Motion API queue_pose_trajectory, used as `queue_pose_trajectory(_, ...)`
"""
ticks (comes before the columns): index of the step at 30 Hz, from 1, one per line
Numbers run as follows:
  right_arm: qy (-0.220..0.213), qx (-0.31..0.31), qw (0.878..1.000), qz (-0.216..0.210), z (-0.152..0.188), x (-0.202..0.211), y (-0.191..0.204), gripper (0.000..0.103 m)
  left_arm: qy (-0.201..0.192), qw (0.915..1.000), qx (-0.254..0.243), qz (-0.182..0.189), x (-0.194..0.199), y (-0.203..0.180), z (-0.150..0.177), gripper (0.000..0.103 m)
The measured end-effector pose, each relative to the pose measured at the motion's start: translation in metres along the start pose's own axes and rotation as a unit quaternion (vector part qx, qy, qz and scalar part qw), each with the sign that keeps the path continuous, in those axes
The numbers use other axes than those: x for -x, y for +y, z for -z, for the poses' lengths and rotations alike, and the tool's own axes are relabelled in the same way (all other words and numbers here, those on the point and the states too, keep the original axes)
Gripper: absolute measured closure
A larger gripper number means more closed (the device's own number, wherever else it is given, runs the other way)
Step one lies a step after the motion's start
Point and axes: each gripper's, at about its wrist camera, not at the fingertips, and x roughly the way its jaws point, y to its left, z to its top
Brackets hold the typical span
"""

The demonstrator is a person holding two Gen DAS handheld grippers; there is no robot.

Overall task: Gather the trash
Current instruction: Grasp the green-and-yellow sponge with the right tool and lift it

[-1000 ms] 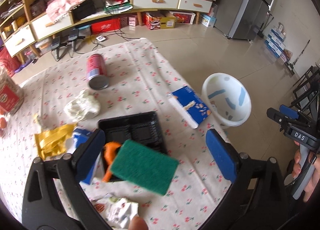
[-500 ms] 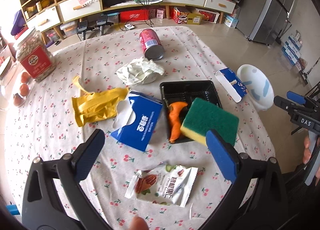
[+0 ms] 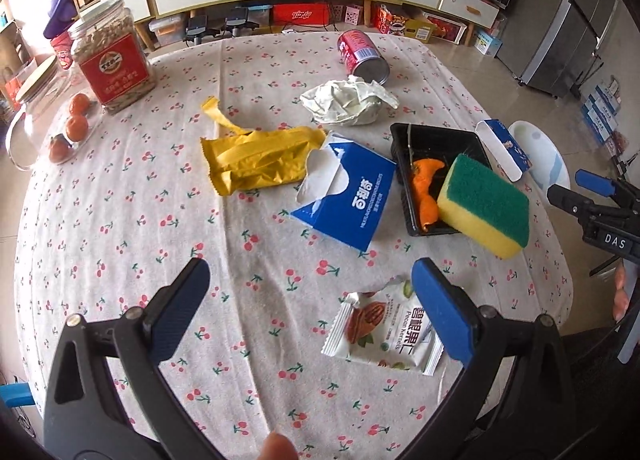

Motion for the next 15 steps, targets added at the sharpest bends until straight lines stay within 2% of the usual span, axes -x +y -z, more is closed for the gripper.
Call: queue_pose_trajectory(15, 0.022, 0.056, 0.998, -0.037, -0.01, -0.021, 0.07, 0.019, 0.01, 0.9994, 0.032, -0.008, 0.006, 0.038, 0.012, 0.002)
